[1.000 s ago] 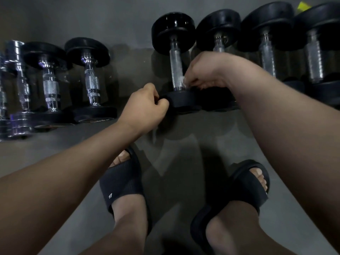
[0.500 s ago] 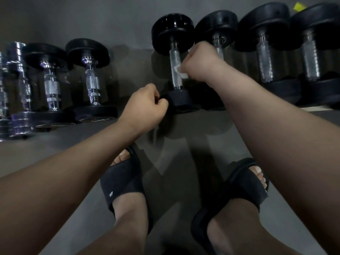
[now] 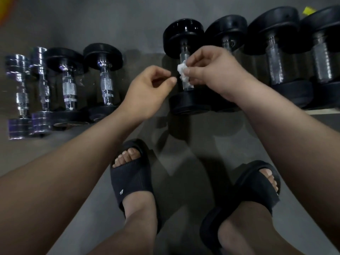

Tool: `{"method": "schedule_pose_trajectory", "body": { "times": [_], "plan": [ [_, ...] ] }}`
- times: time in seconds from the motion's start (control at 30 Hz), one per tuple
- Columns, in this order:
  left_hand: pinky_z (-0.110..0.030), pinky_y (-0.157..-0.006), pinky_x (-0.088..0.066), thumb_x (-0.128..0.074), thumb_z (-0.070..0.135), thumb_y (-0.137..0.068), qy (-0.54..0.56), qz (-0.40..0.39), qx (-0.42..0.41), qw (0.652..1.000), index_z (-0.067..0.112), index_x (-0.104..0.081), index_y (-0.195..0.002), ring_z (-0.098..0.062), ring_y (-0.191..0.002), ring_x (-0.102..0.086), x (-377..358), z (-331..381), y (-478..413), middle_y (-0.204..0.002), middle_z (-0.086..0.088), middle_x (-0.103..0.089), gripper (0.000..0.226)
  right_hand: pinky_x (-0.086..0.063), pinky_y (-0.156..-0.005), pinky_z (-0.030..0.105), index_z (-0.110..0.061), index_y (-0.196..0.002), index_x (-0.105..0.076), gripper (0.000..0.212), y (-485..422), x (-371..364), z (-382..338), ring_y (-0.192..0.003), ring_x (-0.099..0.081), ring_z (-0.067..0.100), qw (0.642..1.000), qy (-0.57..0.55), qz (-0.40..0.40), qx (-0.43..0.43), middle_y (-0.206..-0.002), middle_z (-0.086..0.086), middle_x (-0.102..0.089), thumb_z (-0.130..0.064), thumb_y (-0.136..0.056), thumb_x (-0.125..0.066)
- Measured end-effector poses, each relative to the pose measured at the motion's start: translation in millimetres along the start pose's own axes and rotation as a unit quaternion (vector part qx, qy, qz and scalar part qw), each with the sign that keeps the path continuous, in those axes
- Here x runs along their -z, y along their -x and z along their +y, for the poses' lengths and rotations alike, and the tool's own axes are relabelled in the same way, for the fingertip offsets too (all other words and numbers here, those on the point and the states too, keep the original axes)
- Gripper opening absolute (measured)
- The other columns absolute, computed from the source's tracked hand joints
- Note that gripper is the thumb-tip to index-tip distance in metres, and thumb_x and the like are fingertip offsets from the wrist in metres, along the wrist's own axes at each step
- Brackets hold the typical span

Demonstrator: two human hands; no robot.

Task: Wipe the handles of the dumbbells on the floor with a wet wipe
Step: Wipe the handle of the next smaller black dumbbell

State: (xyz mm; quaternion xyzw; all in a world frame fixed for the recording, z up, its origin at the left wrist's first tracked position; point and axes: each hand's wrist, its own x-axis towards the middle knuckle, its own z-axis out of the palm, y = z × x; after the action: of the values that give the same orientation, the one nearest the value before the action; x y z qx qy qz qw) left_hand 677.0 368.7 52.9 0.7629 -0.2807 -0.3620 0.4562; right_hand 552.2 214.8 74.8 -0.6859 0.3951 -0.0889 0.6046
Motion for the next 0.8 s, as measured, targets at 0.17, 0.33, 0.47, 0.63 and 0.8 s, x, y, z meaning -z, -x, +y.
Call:
{"method": "schedule_pose_trajectory", "body": {
  "times": [0.17,0.33,0.47,0.63,0.8],
  "plan": [
    [-0.036,-0.078,-0.061,-0.066,0.017,-0.095,0.059,0.015,-0.030,0.998,0.023,-0.068,-0.091,-0.015,-0.079,-0.071,1.9,12.3,3.4,-0.086,0.000,-0.075,0.007,-0.063,-0.079,0.042,-0.008,-0.110,-0.065,0.025,9.4,-10.7,-5.5,-0.082,-0.072,0.028,0.999,-0.019,-0.033,0.024,-0.101,0.027,-0.069,-0.003,-0.088,-0.075],
    [-0.031,-0.075,-0.060,-0.054,0.008,-0.101,0.192,0.093,0.081,0.974,0.015,-0.061,-0.091,-0.019,-0.078,-0.072,3.5,8.4,9.5,-0.086,-0.010,-0.073,0.014,-0.061,-0.083,0.036,-0.004,-0.111,-0.069,0.019,8.4,-6.7,-1.5,-0.079,-0.068,0.023,0.997,-0.068,0.012,-0.021,-0.105,0.021,-0.071,0.002,-0.093,-0.066],
    [-0.032,-0.082,-0.060,-0.050,0.011,-0.103,0.291,0.077,0.114,0.947,0.011,-0.055,-0.097,-0.024,-0.098,-0.075,-2.1,13.0,12.6,-0.106,-0.012,-0.074,0.007,-0.059,-0.068,0.027,-0.005,-0.106,-0.070,0.017,8.9,-9.2,-2.2,-0.068,-0.063,0.014,0.998,-0.053,0.029,-0.028,-0.092,0.013,-0.070,0.002,-0.096,-0.058],
    [-0.034,-0.081,-0.060,-0.055,0.012,-0.102,0.299,0.047,0.110,0.947,0.011,-0.052,-0.098,-0.032,-0.105,-0.072,0.8,17.5,0.1,-0.113,-0.022,-0.070,0.005,-0.057,-0.072,0.029,-0.013,-0.094,-0.074,0.008,6.6,-4.5,1.7,-0.076,-0.064,0.016,0.996,-0.075,-0.026,-0.028,-0.084,0.006,-0.070,-0.020,-0.094,-0.069],
    [-0.038,-0.083,-0.062,-0.060,0.008,-0.099,0.281,0.048,0.114,0.952,0.009,-0.052,-0.104,-0.031,-0.098,-0.073,-2.7,17.0,-21.2,-0.104,-0.016,-0.070,0.009,-0.052,-0.061,0.023,-0.018,-0.089,-0.073,0.007,-2.3,5.0,0.2,-0.062,-0.061,0.007,0.996,0.082,-0.040,-0.011,-0.079,0.008,-0.073,-0.024,-0.090,-0.075]
  ]
}}
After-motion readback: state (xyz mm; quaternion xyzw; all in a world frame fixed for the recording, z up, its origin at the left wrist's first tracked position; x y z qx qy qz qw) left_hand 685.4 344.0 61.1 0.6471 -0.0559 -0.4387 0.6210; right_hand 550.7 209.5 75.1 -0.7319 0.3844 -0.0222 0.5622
